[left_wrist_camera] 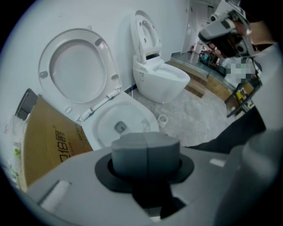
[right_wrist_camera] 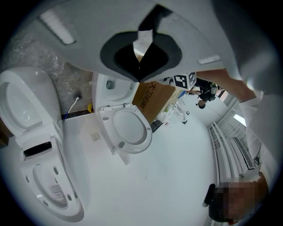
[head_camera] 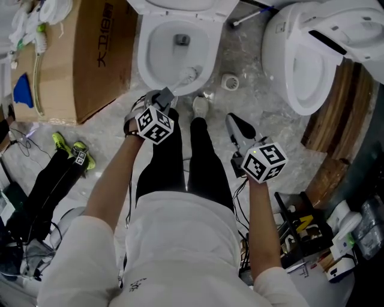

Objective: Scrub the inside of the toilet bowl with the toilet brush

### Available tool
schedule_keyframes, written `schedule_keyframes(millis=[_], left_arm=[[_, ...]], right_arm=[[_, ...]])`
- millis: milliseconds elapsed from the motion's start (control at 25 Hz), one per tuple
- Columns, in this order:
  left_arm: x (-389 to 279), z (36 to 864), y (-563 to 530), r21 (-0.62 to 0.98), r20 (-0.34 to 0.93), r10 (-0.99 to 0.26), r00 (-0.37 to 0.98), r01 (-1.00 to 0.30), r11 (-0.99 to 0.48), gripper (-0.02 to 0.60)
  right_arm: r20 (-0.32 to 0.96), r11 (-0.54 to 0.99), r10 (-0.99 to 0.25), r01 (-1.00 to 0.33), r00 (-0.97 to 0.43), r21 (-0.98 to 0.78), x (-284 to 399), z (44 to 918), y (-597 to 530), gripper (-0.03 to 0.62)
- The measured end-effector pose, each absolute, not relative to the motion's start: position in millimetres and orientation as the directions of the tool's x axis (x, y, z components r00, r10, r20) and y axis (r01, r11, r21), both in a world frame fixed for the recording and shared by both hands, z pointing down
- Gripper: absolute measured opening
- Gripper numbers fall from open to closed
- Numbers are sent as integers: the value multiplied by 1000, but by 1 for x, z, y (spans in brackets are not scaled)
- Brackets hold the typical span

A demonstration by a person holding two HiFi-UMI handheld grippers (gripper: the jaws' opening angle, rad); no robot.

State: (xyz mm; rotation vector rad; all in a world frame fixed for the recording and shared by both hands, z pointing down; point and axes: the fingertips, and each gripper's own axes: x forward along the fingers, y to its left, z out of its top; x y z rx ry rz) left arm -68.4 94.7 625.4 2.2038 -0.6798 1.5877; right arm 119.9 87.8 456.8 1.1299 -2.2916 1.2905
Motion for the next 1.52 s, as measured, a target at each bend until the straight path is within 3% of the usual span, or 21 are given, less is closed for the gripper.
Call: schedule_keyframes(millis=[1520], left_arm=[[-32,635,-9,-57,912,-247,328,-493,-868,149]], right_arm=[[602,208,-511,-768,-613,-606,119,476,79,0]])
